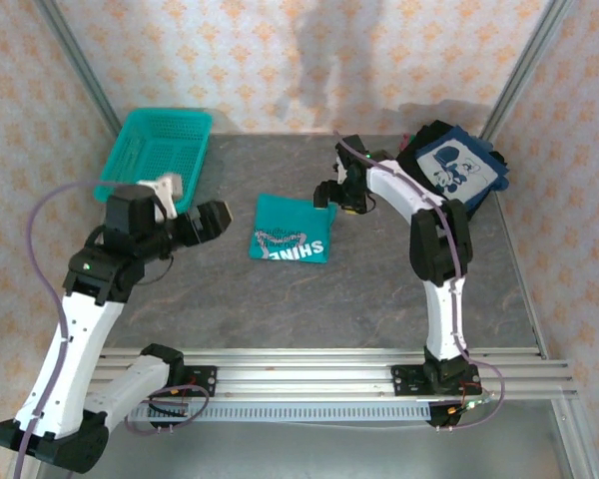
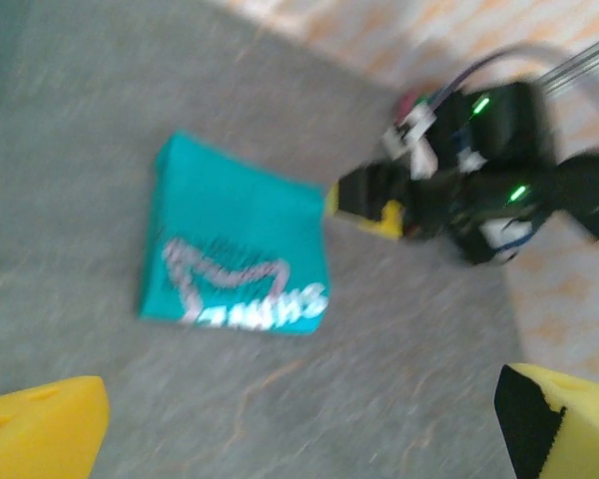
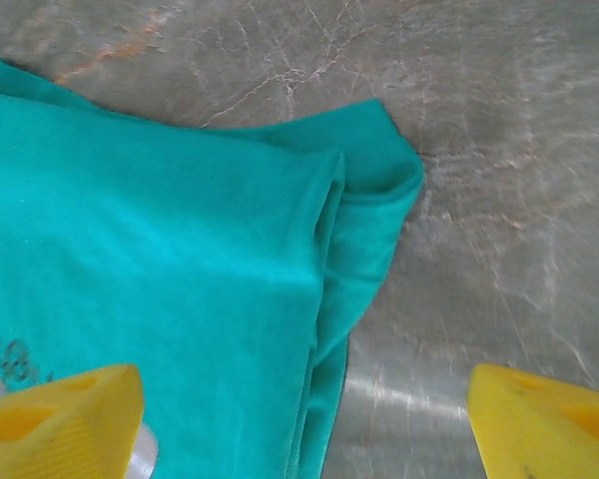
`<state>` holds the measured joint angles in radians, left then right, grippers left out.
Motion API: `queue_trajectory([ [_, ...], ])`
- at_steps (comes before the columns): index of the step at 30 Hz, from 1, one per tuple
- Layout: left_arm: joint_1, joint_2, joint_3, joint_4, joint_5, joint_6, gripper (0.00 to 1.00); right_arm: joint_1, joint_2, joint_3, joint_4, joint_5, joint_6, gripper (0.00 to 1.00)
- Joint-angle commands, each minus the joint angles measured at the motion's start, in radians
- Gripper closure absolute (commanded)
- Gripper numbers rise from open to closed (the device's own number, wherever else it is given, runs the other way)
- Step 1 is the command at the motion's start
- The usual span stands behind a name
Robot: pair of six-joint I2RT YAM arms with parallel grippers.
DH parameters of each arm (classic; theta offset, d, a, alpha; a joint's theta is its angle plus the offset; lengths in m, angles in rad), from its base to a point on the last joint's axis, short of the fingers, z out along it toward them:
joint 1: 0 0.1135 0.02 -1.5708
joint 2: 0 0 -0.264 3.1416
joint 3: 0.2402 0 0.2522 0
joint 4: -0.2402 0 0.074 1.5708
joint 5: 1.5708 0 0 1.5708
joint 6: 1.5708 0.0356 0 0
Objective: Fold and stack the t-shirts
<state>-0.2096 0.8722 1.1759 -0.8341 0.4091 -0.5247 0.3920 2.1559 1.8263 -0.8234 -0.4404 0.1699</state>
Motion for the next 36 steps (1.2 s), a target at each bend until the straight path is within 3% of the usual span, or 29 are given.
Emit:
queue_trajectory([
  [1, -0.002, -0.097, -0.052, -0.07, -0.06, -0.005, 0.0, 0.006, 0.061, 0.094, -0.037, 0.026, -0.044, 0.16],
  [14, -0.001, -0.147, -0.005, -0.184, -0.177, 0.015, 0.0, 0.038, 0.23, 0.194, -0.073, 0.058, -0.053, 0.18],
  [18, -0.001, -0.139, 0.002, -0.193, -0.209, 0.032, 0.0, 0.069, 0.293, 0.265, -0.134, 0.076, -0.064, 0.24],
  [21, -0.001, -0.135, 0.003, -0.194, -0.229, 0.037, 0.0, 0.087, 0.326, 0.308, -0.162, 0.106, -0.072, 0.35],
  [24, -0.001, -0.134, 0.001, -0.196, -0.236, 0.048, 0.0, 0.105, 0.359, 0.361, -0.193, 0.103, -0.072, 0.52],
  [27, -0.001, -0.136, -0.008, -0.195, -0.251, 0.055, 0.0, 0.108, 0.372, 0.376, -0.204, 0.112, -0.053, 0.78],
  [30, -0.001, -0.143, -0.018, -0.191, -0.248, 0.064, 0.0, 0.108, 0.333, 0.379, -0.212, 0.229, -0.041, 1.0],
  [36, -0.001, -0.157, -0.034, -0.169, -0.239, 0.081, 0.0, 0.098, 0.16, 0.419, -0.233, 0.513, -0.091, 1.0],
])
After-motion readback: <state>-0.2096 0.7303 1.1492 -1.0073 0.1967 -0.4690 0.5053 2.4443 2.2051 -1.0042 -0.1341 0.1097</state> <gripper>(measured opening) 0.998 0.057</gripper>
